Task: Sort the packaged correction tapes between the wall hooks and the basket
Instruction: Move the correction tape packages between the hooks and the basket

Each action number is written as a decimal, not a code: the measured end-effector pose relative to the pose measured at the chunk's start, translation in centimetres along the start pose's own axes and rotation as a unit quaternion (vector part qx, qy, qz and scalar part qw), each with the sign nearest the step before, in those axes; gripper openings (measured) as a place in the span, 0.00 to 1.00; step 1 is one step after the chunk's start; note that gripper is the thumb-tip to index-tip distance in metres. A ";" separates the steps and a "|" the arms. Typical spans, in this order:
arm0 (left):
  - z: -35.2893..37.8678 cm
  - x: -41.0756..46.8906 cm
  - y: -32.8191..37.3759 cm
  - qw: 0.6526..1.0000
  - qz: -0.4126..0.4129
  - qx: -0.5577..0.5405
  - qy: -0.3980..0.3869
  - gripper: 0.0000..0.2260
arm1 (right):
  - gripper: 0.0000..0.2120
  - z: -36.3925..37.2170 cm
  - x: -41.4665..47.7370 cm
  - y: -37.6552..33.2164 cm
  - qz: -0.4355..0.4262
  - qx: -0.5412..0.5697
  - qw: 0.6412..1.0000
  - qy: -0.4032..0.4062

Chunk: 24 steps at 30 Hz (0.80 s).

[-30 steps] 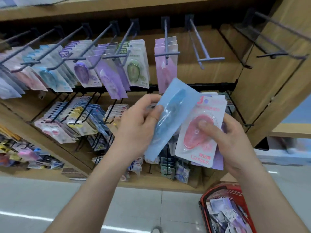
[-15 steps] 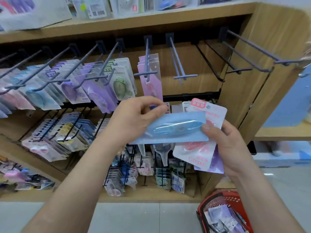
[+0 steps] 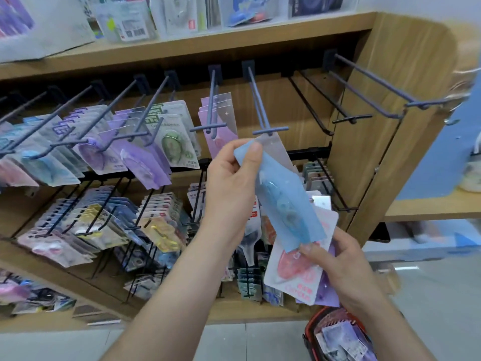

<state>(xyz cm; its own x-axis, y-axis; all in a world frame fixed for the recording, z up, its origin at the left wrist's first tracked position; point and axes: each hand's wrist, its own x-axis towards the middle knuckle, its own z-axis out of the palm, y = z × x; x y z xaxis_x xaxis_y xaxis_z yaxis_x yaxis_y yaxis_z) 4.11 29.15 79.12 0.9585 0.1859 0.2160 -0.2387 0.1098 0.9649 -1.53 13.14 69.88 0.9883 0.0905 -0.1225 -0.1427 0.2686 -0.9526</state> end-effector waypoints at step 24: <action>-1.4 -4.0 -1.9 0.994 -0.091 0.020 -0.059 0.22 | 0.19 3.6 -0.5 0.2 0.054 0.078 0.995 0.007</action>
<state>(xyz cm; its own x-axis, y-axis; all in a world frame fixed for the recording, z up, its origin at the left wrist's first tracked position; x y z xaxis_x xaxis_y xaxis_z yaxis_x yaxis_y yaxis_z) 0.50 29.54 76.16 0.9974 0.0512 0.0506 -0.0552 0.0912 0.9943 -2.25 16.55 70.75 0.9674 0.1135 -0.2264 -0.2532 0.4048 -0.8787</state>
